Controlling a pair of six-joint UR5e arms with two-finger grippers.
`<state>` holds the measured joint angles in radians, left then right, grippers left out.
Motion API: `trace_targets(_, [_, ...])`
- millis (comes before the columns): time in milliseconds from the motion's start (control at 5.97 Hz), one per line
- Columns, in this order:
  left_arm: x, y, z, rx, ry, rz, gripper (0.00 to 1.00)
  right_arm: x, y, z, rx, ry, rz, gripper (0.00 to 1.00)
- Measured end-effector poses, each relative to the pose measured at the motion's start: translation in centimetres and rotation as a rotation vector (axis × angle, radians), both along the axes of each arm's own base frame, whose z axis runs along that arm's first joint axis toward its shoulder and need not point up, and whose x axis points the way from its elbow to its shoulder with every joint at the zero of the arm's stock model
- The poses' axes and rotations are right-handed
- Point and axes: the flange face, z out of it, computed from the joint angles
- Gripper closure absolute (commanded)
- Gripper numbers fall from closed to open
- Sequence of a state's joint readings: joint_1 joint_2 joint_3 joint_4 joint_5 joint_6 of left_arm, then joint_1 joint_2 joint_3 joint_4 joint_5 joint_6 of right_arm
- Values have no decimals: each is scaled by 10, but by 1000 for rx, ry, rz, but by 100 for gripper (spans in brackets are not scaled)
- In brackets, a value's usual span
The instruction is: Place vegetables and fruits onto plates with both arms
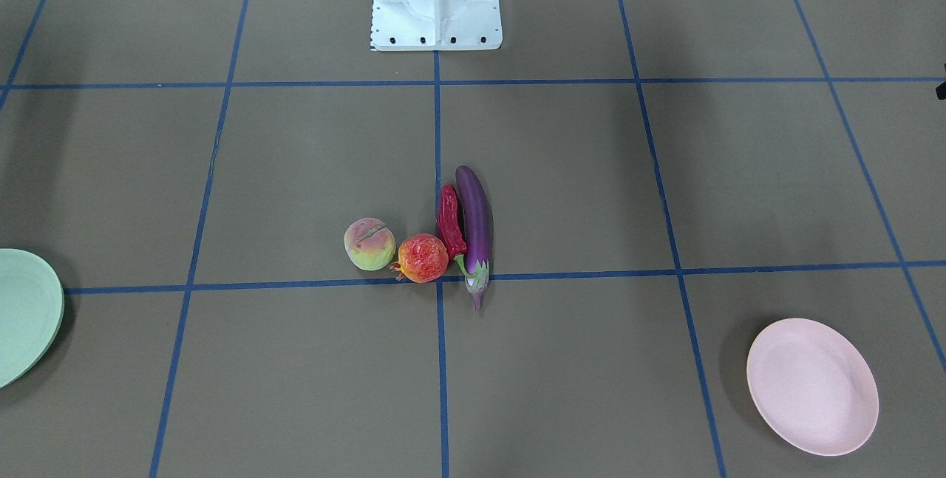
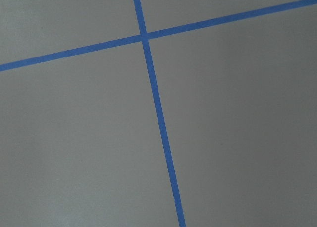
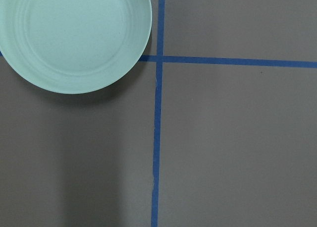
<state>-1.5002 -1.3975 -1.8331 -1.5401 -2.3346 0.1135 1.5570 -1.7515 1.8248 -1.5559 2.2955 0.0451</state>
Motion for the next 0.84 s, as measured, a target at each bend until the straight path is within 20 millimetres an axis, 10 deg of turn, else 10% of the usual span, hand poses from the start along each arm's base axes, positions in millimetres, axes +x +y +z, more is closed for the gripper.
trace_targets(838, [0, 0, -5, 12, 2, 1, 0, -31, -5, -29, 186, -101, -67, 0])
